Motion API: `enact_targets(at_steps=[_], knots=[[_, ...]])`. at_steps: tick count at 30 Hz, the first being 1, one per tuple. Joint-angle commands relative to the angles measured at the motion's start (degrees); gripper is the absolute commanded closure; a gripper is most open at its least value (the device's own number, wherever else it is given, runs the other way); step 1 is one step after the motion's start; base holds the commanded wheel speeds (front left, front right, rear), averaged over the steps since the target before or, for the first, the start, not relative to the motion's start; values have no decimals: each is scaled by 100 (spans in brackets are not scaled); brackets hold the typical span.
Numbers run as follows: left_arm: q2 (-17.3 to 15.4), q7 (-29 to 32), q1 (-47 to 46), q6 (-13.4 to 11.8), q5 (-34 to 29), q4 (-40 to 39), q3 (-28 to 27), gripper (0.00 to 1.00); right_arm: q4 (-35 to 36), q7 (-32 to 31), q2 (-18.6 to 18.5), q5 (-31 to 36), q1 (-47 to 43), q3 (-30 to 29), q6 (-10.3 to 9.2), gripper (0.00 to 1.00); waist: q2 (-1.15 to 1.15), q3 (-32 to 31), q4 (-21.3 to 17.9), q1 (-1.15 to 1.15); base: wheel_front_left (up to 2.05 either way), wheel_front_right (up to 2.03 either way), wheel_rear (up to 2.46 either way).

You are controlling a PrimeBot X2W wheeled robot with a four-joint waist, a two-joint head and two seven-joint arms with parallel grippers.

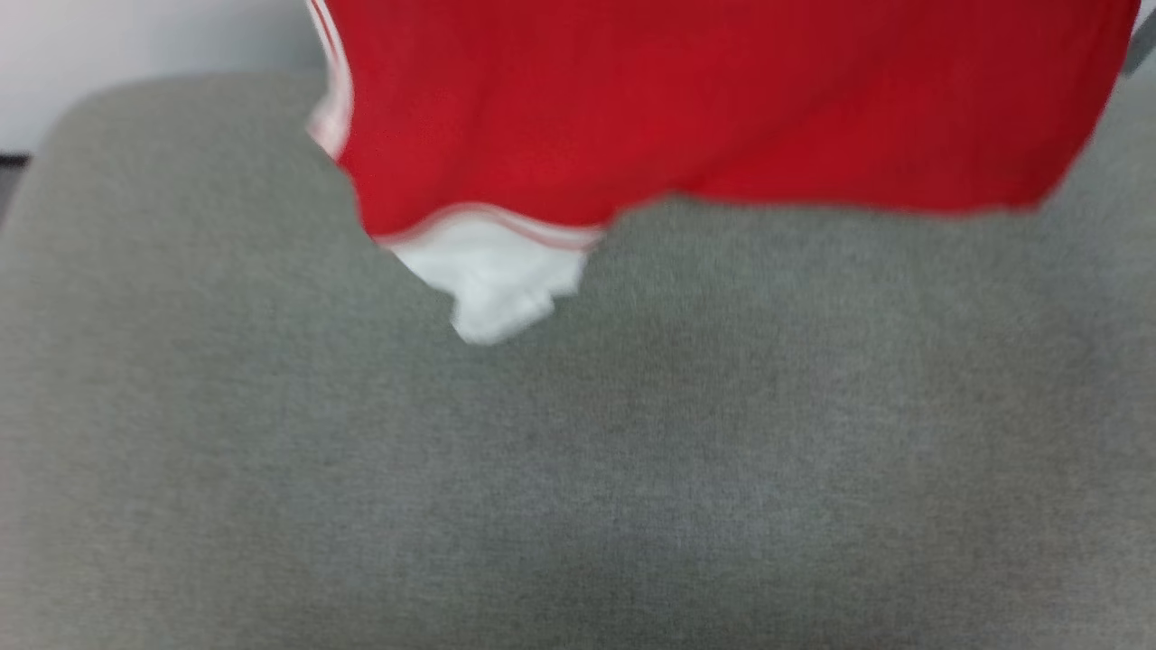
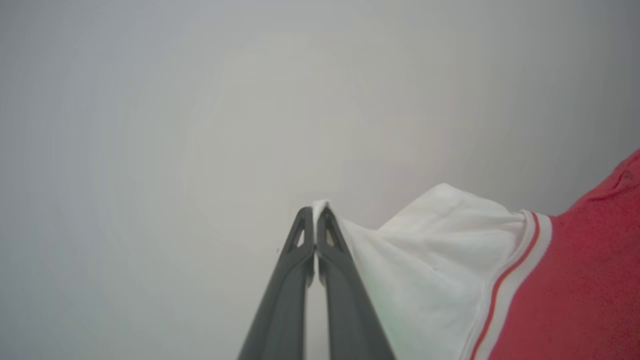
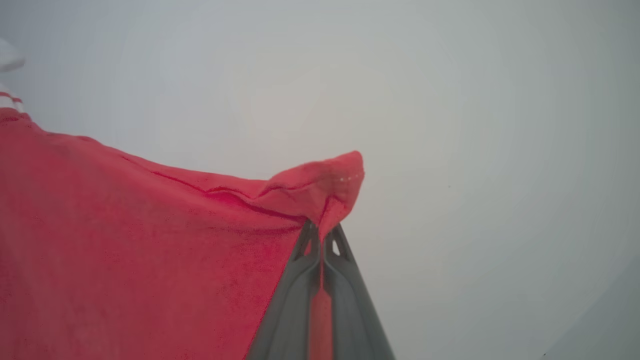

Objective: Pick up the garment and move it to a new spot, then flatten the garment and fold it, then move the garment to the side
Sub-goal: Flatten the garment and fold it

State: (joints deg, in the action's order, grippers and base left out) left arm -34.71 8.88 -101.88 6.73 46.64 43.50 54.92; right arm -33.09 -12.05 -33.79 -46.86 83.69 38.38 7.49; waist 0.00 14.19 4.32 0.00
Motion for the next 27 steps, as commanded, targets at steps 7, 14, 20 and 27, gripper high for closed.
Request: enact_targets(at_steps=[7,14,20,27], knots=[[307,-1346,-1519,-581,-868,686,-95,100,-1406,2026,794,1697,1414,-568,-4,100,0,2048,-273,0,0,0,0],[631,-2381,-2188,-696,-1067,363,-522,100,-1495,2717,1045,3406,1972,-1394,-3,100,0,3010,79,0,0,0,0],[557,-2394,-950,-708,-1132,-480,-949,100,-1463,2725,1041,3563,975,-1396,-3,100,0,3070,297,0,0,0,0],[386,-2355,545,-426,-877,-643,-934,100,-1671,2676,807,2976,166,-1070,-3,100,0,2642,421,0,0,0,0]])
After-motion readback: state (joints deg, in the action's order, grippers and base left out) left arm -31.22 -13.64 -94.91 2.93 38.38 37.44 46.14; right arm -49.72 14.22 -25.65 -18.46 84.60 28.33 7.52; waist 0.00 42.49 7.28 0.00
